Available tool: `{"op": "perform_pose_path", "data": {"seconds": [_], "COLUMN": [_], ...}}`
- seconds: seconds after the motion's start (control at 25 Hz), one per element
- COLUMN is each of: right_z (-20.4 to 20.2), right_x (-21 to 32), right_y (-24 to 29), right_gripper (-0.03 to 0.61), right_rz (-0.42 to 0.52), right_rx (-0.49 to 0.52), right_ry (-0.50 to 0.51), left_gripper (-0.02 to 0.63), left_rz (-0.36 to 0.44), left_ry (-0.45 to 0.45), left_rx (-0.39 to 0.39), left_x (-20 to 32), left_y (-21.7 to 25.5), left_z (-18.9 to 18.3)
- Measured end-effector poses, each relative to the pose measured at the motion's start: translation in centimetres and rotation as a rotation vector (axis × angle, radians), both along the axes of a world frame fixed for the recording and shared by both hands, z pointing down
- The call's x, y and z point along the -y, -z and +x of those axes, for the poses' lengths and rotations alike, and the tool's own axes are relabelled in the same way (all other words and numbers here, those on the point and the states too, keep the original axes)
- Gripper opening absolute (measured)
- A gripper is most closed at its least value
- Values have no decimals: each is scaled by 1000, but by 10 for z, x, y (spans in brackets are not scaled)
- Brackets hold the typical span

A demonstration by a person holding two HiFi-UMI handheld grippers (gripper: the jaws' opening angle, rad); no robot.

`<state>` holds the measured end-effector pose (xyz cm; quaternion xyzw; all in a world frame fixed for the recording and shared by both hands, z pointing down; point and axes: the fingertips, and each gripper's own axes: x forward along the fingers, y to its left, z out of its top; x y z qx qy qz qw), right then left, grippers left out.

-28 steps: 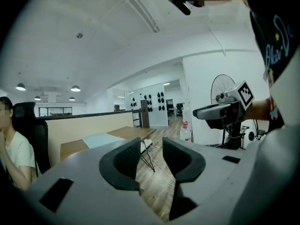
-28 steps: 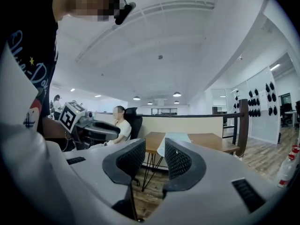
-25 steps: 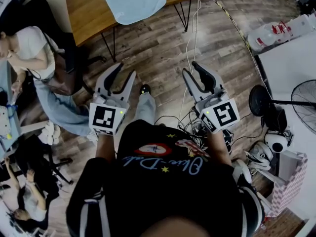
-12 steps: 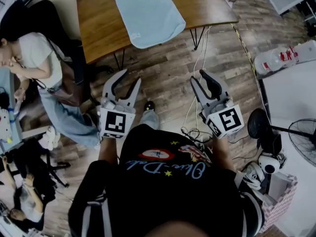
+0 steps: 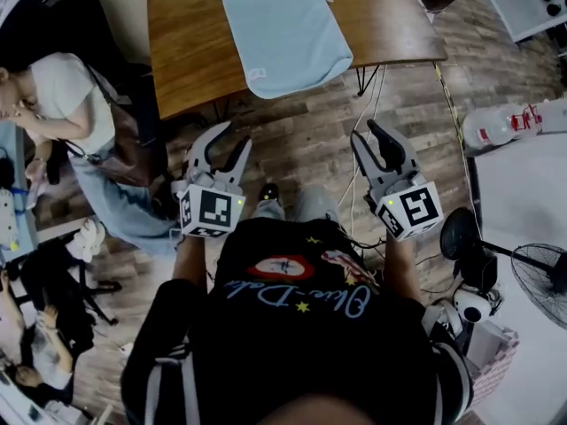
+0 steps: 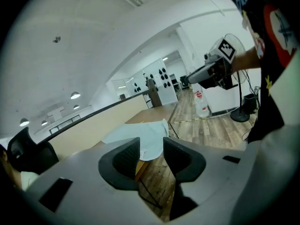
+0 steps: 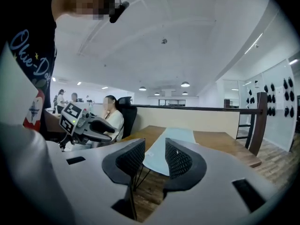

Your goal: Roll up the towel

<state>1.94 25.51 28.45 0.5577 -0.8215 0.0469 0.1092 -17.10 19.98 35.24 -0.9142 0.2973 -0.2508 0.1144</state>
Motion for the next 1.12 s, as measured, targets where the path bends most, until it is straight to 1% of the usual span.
{"op": "perform_pose_path", "data": {"seconds": [0.2,0.36,0.56,0.68,0.8,0.88,1.0,1.12], "right_z": [21,44,76,83,87,86,80,81], "right_x": [35,69,115,141,160,168,172,177], "right_y": [-21,-43,-63,-85,-109,-123,-141,-159], "right_gripper": [102,114,115,120,127,132,135,136], "right_rz": [-42,-94,-135,-166,-204,-231,-270,-293], "right_rx": [-25,-60,-154,-221,-293,-328,-355,-408], "right_ry": [72,150,230,302,397,452,507,548], "left_gripper": [141,164,195,202,202,204,210,219], "left_rz": [-22,-23,-11,-27,-32,-27,9,57], "left_ry": [24,61,119,153,129,109,93,48], "left_rx": [118,186,308,376,480,527,599,675], "left_x": [16,33,65,81,89,93,97,102], "left_y": [-28,-45,-81,-107,-136,-149,-164,-180], "left_z": [6,19,42,45,54,57,52,56]}}
